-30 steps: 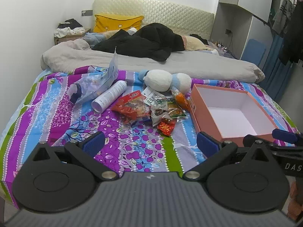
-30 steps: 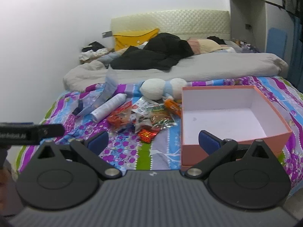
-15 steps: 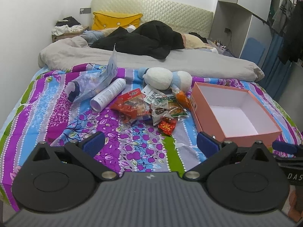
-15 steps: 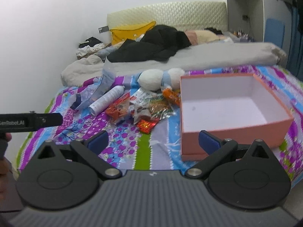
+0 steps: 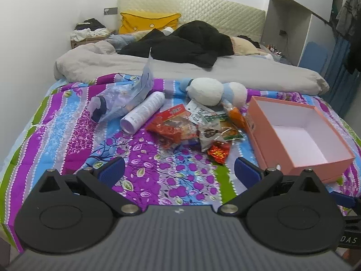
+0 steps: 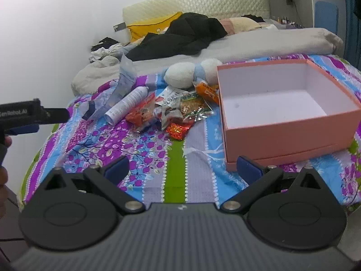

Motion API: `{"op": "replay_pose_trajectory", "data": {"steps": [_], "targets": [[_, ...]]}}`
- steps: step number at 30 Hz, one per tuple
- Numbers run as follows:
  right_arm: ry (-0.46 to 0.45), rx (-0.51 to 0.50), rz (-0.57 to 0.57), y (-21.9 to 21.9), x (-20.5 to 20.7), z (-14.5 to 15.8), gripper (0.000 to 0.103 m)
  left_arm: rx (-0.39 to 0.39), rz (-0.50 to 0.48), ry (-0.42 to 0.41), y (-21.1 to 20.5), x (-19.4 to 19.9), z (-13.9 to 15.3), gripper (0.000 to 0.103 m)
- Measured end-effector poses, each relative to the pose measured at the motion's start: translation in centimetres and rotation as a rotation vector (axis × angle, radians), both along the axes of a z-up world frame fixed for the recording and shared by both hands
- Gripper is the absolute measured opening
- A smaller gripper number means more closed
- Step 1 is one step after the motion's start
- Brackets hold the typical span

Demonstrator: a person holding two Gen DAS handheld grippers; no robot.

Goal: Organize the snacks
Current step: 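Grasp the red-brown wrapper with left tool while right tool grasps the clear snack bag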

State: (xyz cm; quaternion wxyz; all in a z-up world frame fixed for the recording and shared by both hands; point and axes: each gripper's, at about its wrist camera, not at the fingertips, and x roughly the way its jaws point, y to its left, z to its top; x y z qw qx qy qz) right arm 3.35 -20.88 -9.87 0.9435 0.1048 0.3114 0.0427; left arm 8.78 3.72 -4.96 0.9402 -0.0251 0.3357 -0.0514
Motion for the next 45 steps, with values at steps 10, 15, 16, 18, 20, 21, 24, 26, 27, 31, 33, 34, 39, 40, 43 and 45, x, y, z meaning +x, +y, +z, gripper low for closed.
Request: {"op": "replay_pose_trajectory", "data": {"steps": [10, 15, 16, 18, 20, 21, 24, 26, 27, 31, 33, 34, 39, 40, 43, 45], "targets": [[-0.058, -0.061, 0.067, 3.1, 4.0, -1.2, 0.103, 0.026, 0.027, 0.015, 2.0, 5.1, -3.7, 0.103], [-0.065, -0.052, 0.097, 5.0, 6.7, -2.3, 0.103, 0.034, 0.048, 0.026, 3.3, 8.1, -5.8, 0.103], [-0.072, -0.061, 0.099, 5.4, 7.2, -2.5, 0.103, 0.036, 0.048, 0.027, 3.3, 8.6, -6.2, 0.103], [-0.099, -0.078, 0.119, 6.2, 8.3, -2.9, 0.103, 0.024, 0.045, 0.035, 3.8, 10.0, -7.3, 0.103], [-0.11, -0.076, 0.134, 6.6, 9.4, -3.4, 0.101, -0.013, 0.042, 0.041, 4.2, 11.0, -8.4, 0.103], [-0.11, -0.068, 0.141, 6.9, 10.2, -3.9, 0.1, -0.034, 0.041, 0.045, 4.4, 11.8, -9.0, 0.103], [-0.108, -0.082, 0.152, 7.3, 12.3, -5.3, 0.095, -0.101, 0.034, 0.058, 4.7, 14.1, -10.8, 0.103], [-0.099, -0.116, 0.155, 7.6, 13.7, -6.4, 0.088, -0.135, 0.026, 0.067, 4.6, 15.4, -11.9, 0.103], [-0.094, -0.128, 0.149, 7.6, 14.5, -7.0, 0.081, -0.151, 0.026, 0.071, 4.6, 16.3, -12.4, 0.103], [-0.108, -0.193, 0.128, 7.5, 17.1, -8.7, 0.078, -0.23, 0.02, 0.08, 4.7, 19.3, -14.0, 0.103], [-0.114, -0.206, 0.123, 7.3, 18.4, -9.3, 0.078, -0.248, 0.014, 0.079, 4.5, 20.8, -14.8, 0.103], [-0.111, -0.2, 0.118, 7.0, 19.3, -9.6, 0.079, -0.256, 0.012, 0.082, 4.4, 21.4, -15.1, 0.103], [-0.096, -0.194, 0.137, 6.9, 22.7, -10.9, 0.079, -0.3, 0.021, 0.111, 4.3, 24.7, -17.4, 0.099], [-0.097, -0.2, 0.141, 6.9, 23.2, -11.1, 0.079, -0.31, 0.029, 0.118, 4.4, 25.1, -17.8, 0.098], [-0.101, -0.218, 0.156, 7.3, 24.6, -11.7, 0.079, -0.361, 0.057, 0.138, 4.9, 26.3, -19.2, 0.096], [-0.095, -0.239, 0.157, 7.6, 25.5, -12.1, 0.079, -0.402, 0.076, 0.15, 5.2, 26.9, -20.1, 0.093]]}}
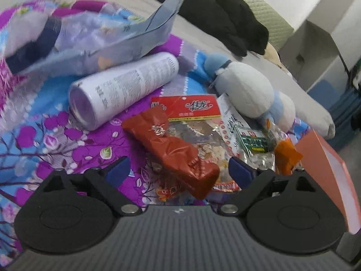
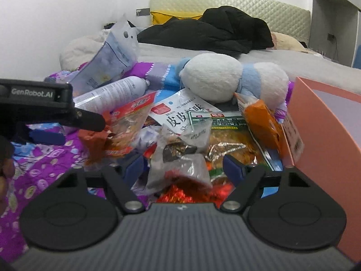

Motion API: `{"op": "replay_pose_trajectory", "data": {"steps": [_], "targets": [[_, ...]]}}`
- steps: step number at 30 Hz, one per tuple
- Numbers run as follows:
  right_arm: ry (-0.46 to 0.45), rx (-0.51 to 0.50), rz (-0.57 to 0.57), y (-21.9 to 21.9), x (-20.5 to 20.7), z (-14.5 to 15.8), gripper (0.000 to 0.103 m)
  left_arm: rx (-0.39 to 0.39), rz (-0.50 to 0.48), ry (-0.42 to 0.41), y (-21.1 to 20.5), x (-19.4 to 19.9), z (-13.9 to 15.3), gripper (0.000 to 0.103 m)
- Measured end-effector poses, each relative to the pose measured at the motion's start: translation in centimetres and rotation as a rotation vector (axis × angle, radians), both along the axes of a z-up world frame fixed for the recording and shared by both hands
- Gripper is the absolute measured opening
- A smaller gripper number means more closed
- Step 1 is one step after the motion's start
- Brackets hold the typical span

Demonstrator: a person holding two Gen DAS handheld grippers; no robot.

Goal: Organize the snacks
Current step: 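Grasp the red-brown wrapper with left tool while right tool grasps the clear snack bag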

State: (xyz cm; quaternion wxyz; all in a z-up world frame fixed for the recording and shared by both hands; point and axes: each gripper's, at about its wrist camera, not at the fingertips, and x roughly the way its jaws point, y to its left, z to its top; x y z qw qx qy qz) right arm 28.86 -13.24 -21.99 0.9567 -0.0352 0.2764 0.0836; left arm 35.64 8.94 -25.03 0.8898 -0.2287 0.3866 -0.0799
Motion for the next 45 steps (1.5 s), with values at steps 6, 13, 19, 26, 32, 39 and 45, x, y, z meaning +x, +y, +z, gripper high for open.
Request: {"op": "replay_pose_trajectory", "data": {"steps": [6, 13, 19, 26, 32, 39, 45], "targets": [[0.025, -0.031, 0.012, 0.7, 1.3, -1.1, 0.073, -0.084, 0.046, 0.026, 0.4, 1.4, -1.7, 0.083], [0.02, -0.051, 0.009, 1.2, 1.1, -0.9, 0.065, -0.129, 0.056, 0.041, 0.7, 2.4, -2.1, 0.052], [0.032, -0.036, 0.008, 1.0, 0.4, -0.2, 0.063, -0.094, 0.02, 0.026, 0.2, 1.5, -0.9, 0.044], [0.044, -0.008, 0.003, 0.6, -1.9, 1.2, 0.063, -0.029, -0.034, 0.006, -0.3, -2.3, 1.9, 0.044], [0.06, 0.029, 0.007, 0.2, -5.2, 2.4, 0.062, 0.002, -0.055, -0.001, -0.3, -6.5, 4.2, 0.044], [0.094, 0.076, -0.025, -0.6, -9.2, 3.1, 0.062, 0.058, -0.097, 0.011, -1.2, -11.3, 5.2, 0.044], [0.125, 0.114, -0.053, -1.1, -11.6, 3.4, 0.062, 0.105, -0.129, 0.015, -2.0, -14.4, 5.7, 0.044]]}}
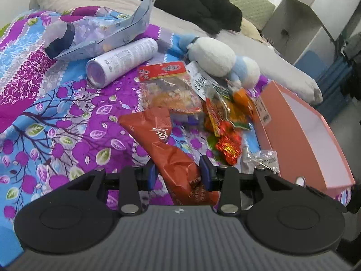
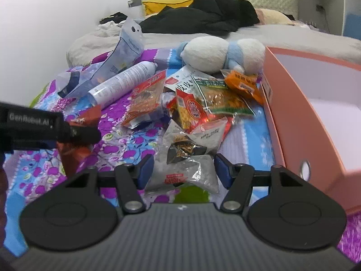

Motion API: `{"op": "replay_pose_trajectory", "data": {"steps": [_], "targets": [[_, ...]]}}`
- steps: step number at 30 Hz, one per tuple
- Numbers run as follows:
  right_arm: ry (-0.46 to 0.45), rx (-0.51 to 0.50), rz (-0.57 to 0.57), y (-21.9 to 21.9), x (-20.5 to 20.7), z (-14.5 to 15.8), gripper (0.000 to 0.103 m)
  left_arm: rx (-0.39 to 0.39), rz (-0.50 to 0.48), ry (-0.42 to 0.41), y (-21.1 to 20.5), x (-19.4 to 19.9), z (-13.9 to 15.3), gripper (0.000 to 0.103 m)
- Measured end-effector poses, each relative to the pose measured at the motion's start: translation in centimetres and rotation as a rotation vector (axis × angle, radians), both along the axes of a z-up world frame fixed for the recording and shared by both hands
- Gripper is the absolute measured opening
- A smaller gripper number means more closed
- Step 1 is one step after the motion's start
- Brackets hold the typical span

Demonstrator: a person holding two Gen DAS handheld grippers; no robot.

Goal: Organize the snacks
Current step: 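Carry both snacks over the pink box and open both tools to drop them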

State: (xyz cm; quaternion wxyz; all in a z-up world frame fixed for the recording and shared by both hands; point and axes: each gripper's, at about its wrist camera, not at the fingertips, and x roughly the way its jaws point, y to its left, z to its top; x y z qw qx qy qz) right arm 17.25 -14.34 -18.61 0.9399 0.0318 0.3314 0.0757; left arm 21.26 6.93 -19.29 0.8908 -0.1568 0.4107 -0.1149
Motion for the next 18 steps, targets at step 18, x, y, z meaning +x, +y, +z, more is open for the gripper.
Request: {"op": "replay_pose_trajectory", "data": {"steps": [18], "targets": [[-0.107, 0.024, -0.028, -2.5, -3.9, 6.6, 0.061, 0.028, -0.049, -0.068, -2.8, -3.6, 7.2, 0.044]]}}
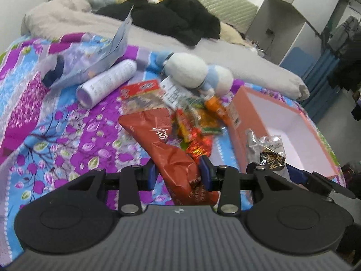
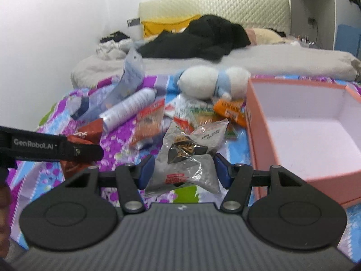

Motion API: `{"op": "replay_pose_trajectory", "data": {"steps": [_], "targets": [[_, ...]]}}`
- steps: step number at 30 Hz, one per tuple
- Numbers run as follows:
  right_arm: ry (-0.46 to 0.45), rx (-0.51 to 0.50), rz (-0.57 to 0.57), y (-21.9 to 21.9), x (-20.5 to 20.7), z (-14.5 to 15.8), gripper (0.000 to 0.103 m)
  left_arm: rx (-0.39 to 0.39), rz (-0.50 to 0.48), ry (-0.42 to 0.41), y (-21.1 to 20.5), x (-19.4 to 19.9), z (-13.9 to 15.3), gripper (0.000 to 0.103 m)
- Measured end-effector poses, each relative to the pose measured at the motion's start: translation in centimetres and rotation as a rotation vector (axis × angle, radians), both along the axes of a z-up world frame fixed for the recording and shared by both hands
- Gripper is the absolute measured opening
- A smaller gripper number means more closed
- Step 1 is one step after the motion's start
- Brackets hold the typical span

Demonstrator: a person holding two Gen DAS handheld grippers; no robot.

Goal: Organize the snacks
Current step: 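Carry both snacks over the pink box and open both tools to drop them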

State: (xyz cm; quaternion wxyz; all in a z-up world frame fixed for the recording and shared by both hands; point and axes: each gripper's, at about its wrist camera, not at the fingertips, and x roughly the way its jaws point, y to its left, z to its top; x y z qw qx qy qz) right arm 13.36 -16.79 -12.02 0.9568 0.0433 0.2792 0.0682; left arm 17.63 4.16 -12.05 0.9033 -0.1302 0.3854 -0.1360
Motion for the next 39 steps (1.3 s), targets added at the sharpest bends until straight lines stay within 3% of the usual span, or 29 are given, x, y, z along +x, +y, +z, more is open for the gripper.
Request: {"op": "replay_pose_trajectory", "data": {"steps": [16, 25, 32, 39], "targets": [[-0.114, 0.003, -0.067, -6.3, -0.5, 8.3, 0.06, -0.053, -0.074, -0.127, -7.3, 1.7, 9.8, 0.044], [-0.142, 0.002, -0.121, -10.6, 0.3, 9.7, 0.06, -0.036, -0.149, -0.142, -13.2, 2.7, 12.0, 0.044], [-0.11, 0.004, -0.209, -15.3, 1.6, 8.8, 0.06, -0.029, -0.232, -0.122, -18.6, 5.1, 11.5, 0.044], [0.001, 0.0, -0.266, -19.1, 3.6, 5.2, 0.06, 0.008, -0.3, -0.018, -23.8, 8.7, 6.9, 0.044]]}}
